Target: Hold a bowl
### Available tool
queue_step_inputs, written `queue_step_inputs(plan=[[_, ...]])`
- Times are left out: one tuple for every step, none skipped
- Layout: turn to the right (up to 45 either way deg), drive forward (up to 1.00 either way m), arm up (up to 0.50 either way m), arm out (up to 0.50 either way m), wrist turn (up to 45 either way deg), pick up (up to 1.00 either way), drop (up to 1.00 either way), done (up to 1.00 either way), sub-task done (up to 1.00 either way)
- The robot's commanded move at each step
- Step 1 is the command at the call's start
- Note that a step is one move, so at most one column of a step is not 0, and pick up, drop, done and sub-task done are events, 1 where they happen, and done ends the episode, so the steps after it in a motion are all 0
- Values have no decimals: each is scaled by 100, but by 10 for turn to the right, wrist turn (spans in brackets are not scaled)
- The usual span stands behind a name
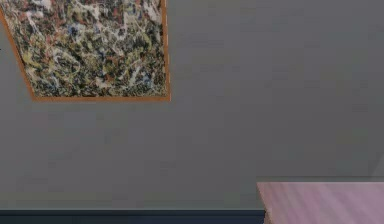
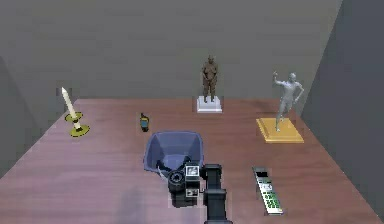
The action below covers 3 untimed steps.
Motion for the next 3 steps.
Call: queue_step_inputs(plan=[[0, 0, 0, 0, 0, 100, 0, 0, 0], [0, 0, 10, 0, 0, 0, 0, 0, 0], [0, 0, 0, 0, 0, 0, 0, 100, 0]])
